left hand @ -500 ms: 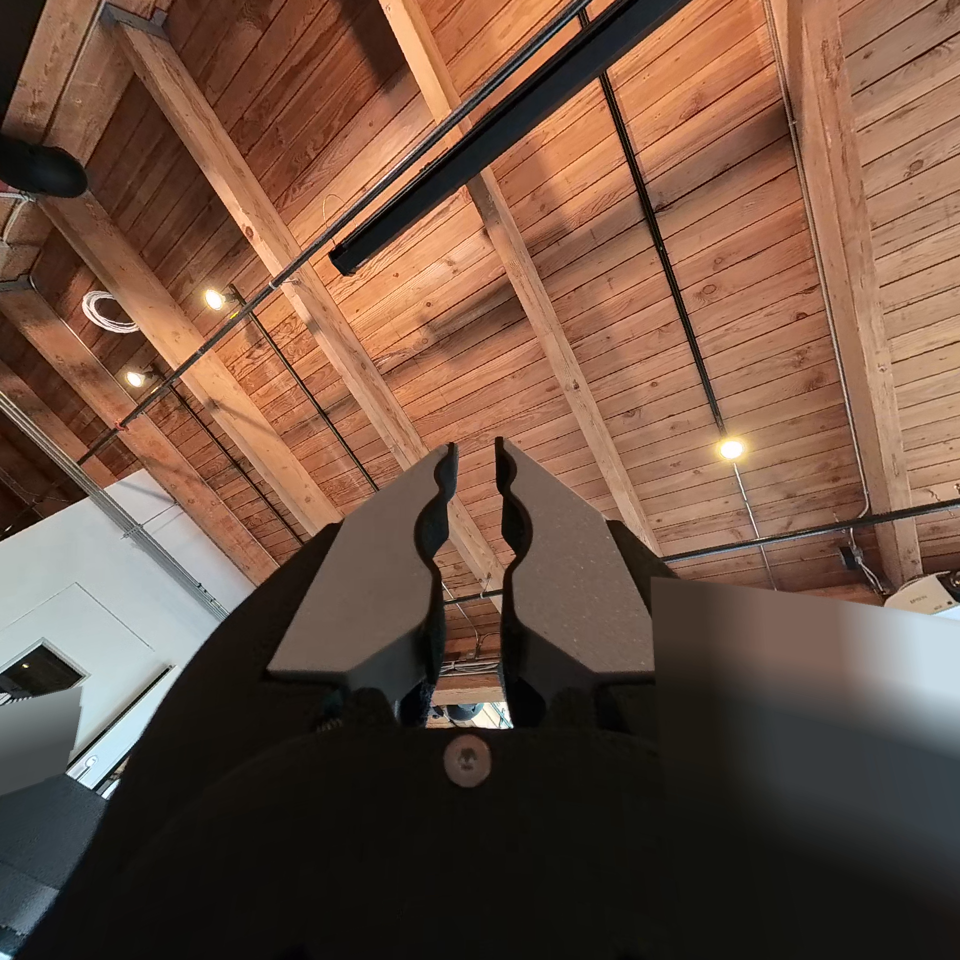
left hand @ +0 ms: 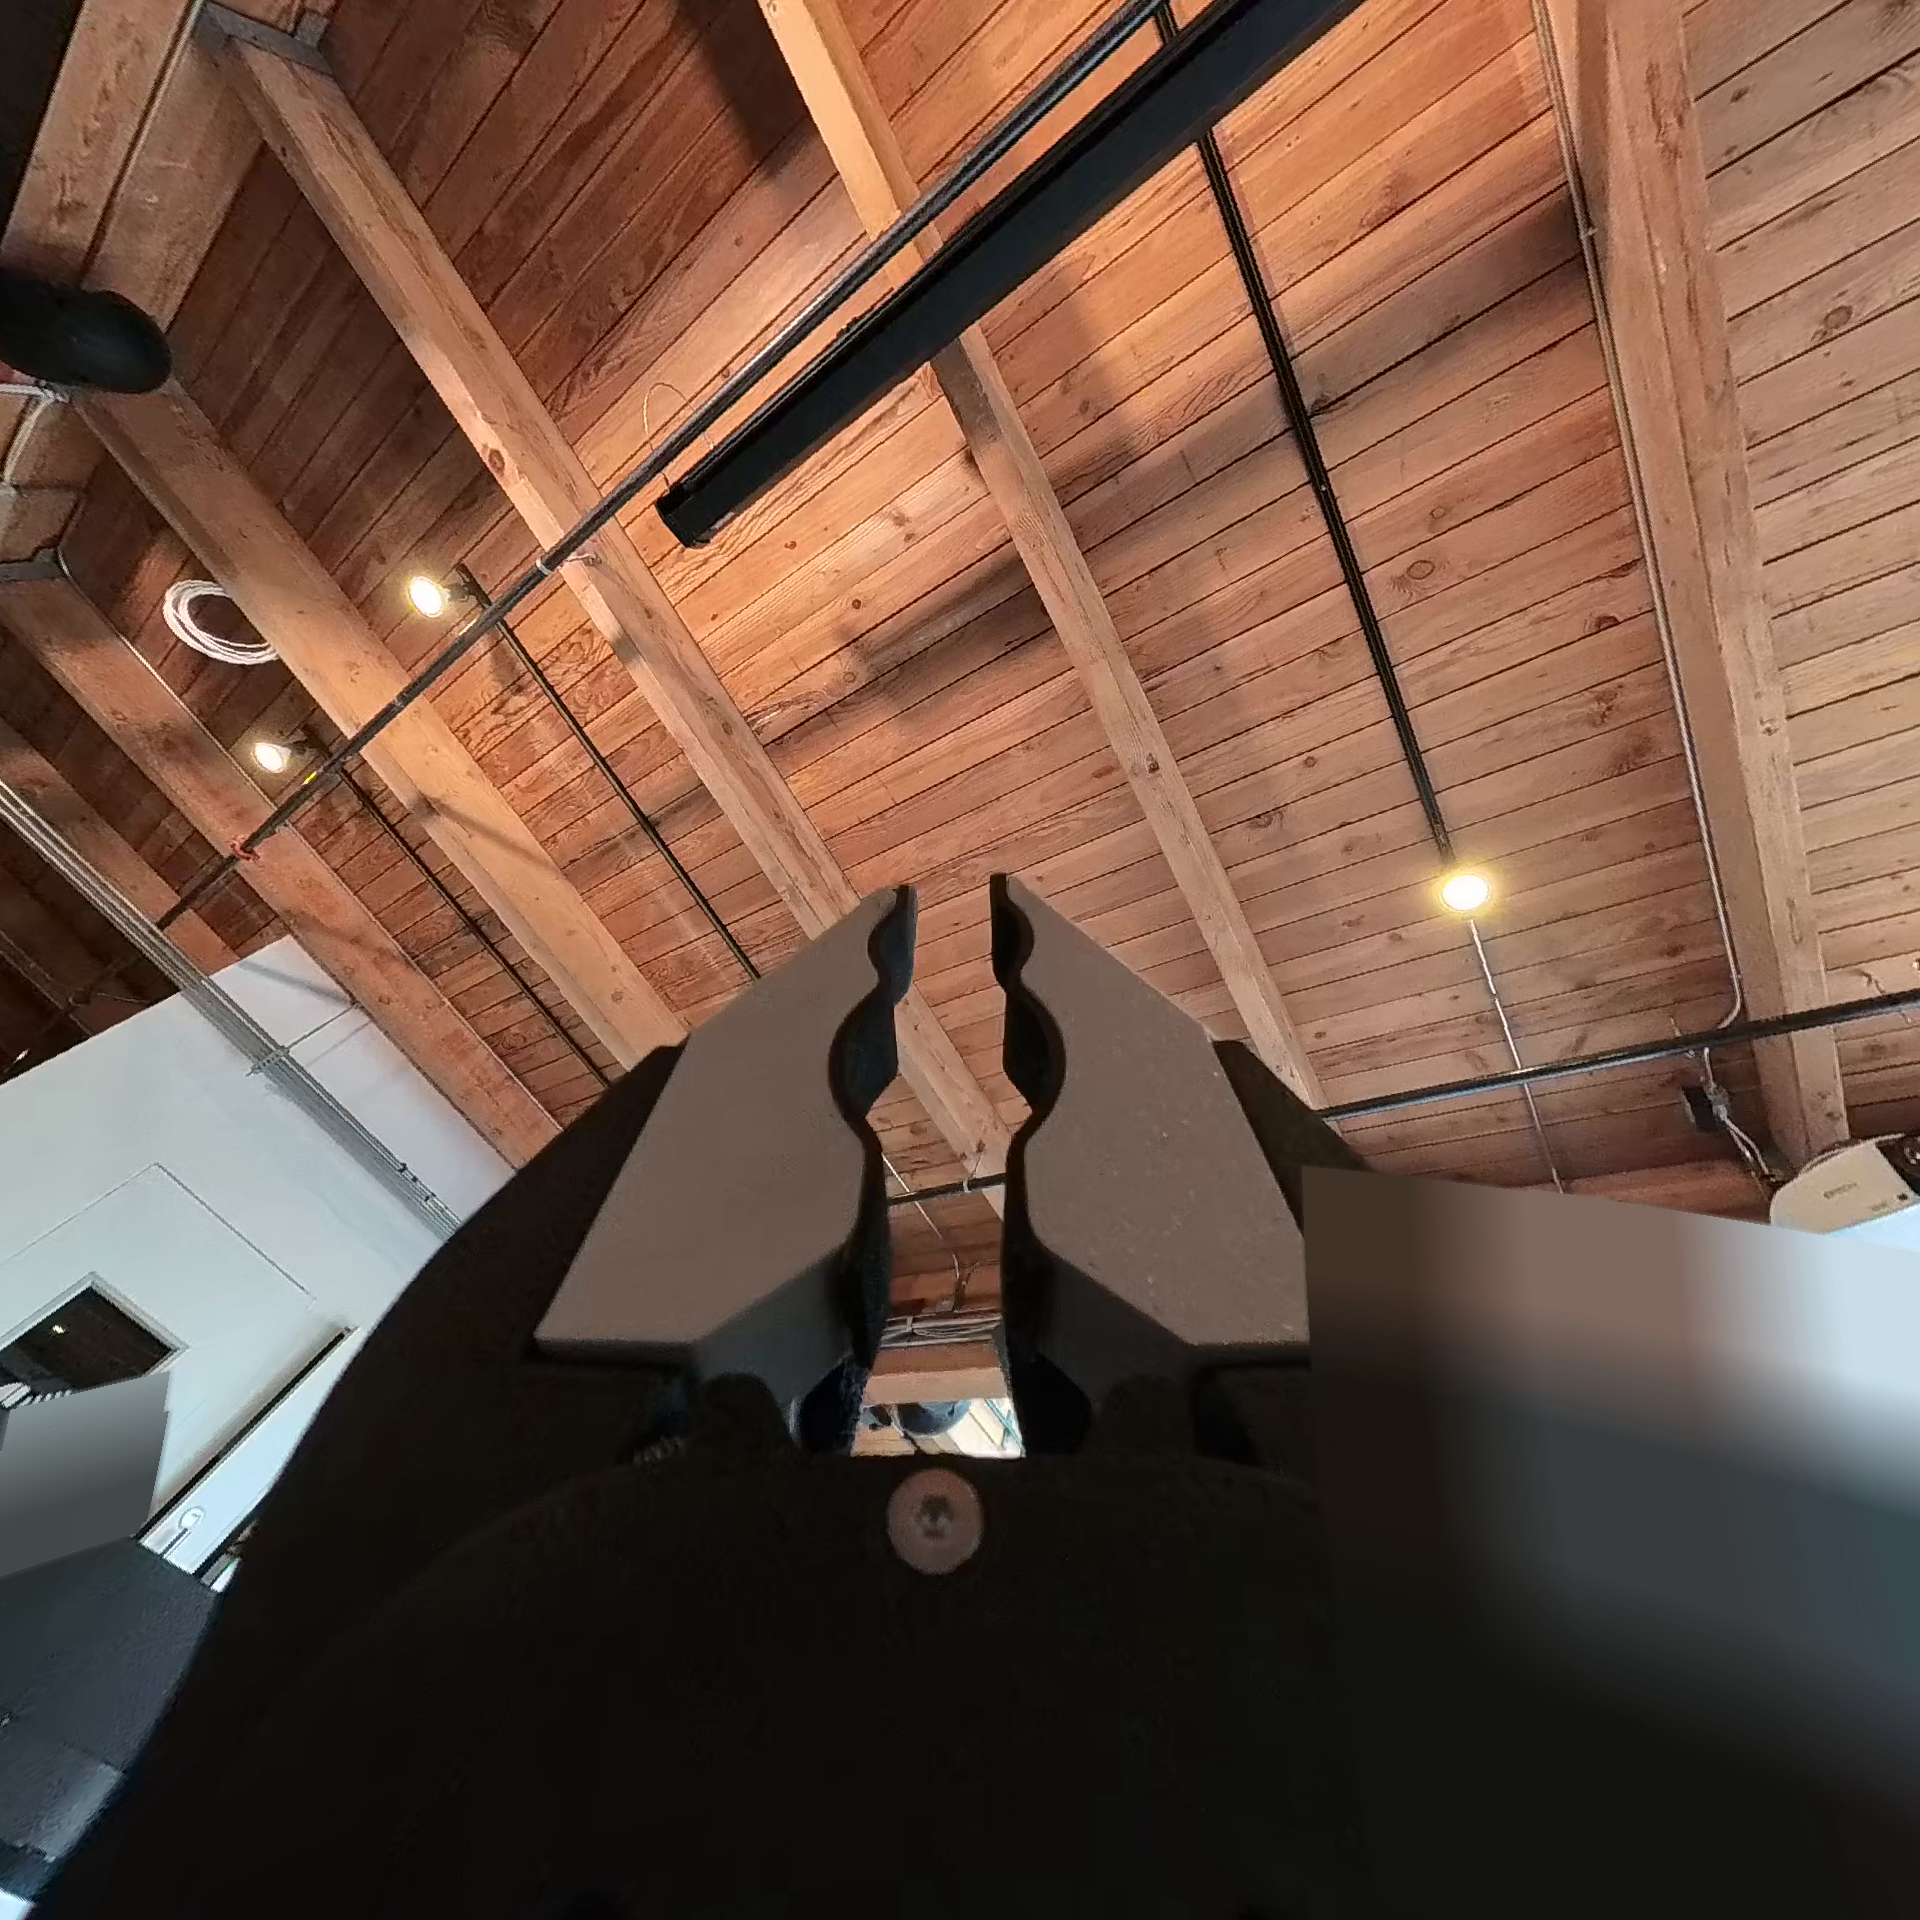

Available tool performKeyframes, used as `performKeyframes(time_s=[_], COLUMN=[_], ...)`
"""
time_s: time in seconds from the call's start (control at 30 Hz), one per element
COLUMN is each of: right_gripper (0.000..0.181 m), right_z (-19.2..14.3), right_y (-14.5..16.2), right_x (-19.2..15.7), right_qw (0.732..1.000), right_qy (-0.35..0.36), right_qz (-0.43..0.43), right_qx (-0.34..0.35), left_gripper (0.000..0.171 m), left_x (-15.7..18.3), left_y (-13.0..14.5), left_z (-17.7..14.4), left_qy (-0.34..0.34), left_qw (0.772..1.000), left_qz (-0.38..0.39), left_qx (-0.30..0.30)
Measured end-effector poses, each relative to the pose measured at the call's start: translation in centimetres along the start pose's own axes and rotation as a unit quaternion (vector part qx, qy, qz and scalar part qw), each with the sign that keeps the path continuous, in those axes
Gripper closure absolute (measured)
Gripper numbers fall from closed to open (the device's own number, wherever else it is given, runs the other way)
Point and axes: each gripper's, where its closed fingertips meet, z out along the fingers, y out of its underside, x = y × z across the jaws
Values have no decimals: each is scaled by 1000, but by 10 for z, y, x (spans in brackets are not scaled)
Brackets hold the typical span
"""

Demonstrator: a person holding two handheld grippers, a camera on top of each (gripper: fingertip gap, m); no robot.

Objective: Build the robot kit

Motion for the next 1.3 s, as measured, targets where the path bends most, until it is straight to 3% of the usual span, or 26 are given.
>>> performKeyframes(time_s=[0.2, 0.33, 0.5, 0.8, 1.03, 1.23, 1.3], right_gripper=[105, 140, 146, 149, 150, 149, 138], right_z=[22, 21, 24, 17, -8, -11, -16], right_y=[3, 5, 10, 24, 53, 56, 52], right_x=[-26, -21, -18, 13, 68, 71, 71], right_qw=[995, 993, 990, 994, 987, 986, 985], right_qy=[-68, -75, -98, -17, 93, 80, 96], right_qz=[-29, -7, 27, 24, 83, 130, 130], right_qx=[-63, -88, -99, -102, -103, -72, -52], left_gripper=[160, 160, 160, 160, 160, 160, 160], left_x=[-1, 0, 1, 1, 0, -1, -3], left_y=[0, 1, -2, -2, -2, -1, -1], left_z=[0, 0, -1, -1, -1, 0, 0], left_qy=[-1, 0, 0, 0, 0, -2, -3], left_qw=[1000, 1000, 1000, 1000, 1000, 1000, 1000], left_qz=[1, -1, 0, 0, -2, -1, -1], left_qx=[0, -1, 2, 3, 2, 1, 1])
